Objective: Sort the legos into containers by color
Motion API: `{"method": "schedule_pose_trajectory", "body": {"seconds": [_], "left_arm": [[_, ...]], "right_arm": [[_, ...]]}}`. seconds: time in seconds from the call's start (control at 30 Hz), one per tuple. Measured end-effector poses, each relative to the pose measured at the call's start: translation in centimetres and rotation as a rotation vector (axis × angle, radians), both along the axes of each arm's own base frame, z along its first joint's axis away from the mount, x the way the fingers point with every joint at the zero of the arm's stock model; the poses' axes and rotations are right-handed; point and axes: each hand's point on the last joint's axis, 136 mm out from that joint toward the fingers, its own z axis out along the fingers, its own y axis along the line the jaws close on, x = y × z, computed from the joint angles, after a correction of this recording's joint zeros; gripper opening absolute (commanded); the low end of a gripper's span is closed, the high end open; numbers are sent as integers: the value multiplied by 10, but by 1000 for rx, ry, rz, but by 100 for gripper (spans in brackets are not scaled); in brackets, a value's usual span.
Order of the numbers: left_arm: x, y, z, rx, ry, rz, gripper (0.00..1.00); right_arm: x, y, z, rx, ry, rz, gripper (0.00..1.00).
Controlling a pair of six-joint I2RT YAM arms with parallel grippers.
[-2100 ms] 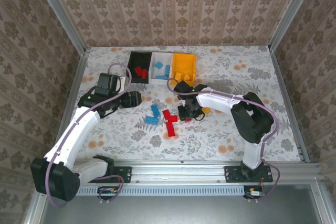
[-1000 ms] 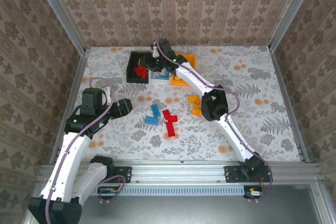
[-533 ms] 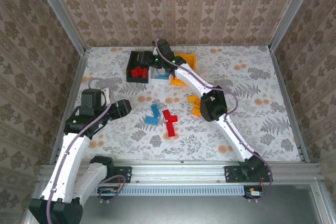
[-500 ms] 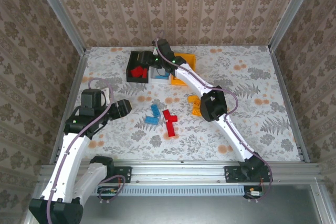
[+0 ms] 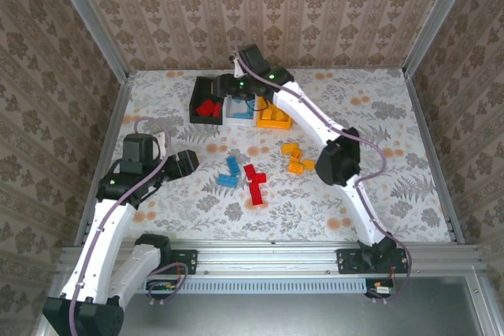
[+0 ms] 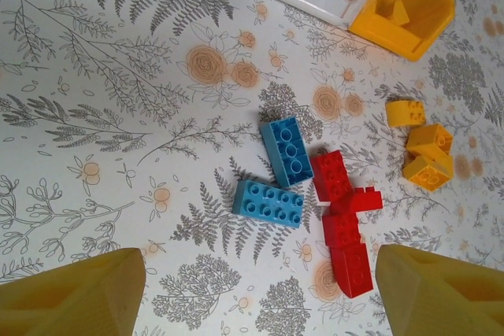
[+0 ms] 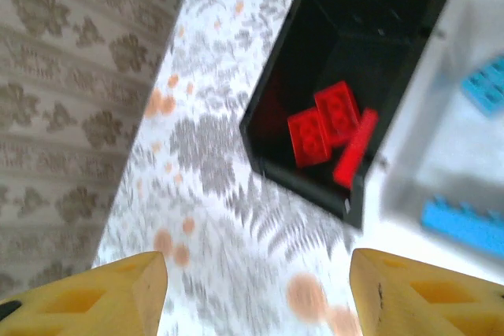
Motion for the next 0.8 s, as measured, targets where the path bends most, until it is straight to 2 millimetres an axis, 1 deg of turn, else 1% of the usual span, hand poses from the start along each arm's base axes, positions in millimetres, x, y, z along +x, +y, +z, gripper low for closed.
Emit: {"method": "schedule_pose_trajectory", "body": {"seconds": [0.07, 0.1, 0.13, 0.2, 0.27, 0.37, 0.47, 0.53, 0.6, 0.7, 0.8], "left_arm": [[-1, -2, -1, 0, 1, -10, 78], [-2, -4, -2, 1, 4, -15, 79], [-3, -5, -5, 3, 11, -24, 78], [-7, -8, -11, 8, 25, -40, 79], [-11, -13, -18, 13, 43, -65, 79], [-19, -23, -30, 24, 68, -106, 79], [-29, -35, -44, 37, 93, -152, 80], [-37, -43, -54, 47, 112, -181, 80], [-44, -48, -63, 54, 136, -201, 80], [-48, -47, -70, 64, 152, -192, 81], [-46, -44, -66, 66, 129, -173, 81]], "right_arm": [[-33, -17, 3, -72, 39, 21, 66], [-48, -25, 0, -106, 59, 30, 66], [-66, -36, -9, -150, 90, 37, 66], [-99, -54, -32, -229, 156, 50, 67], [-133, -67, -63, -306, 231, 70, 68], [-183, -80, -109, -414, 331, 112, 69], [-223, -85, -143, -492, 400, 150, 69], [-241, -85, -157, -531, 417, 167, 69], [-253, -81, -165, -548, 421, 180, 68], [-257, -78, -170, -557, 403, 173, 67], [-254, -73, -170, -552, 381, 158, 65]]}}
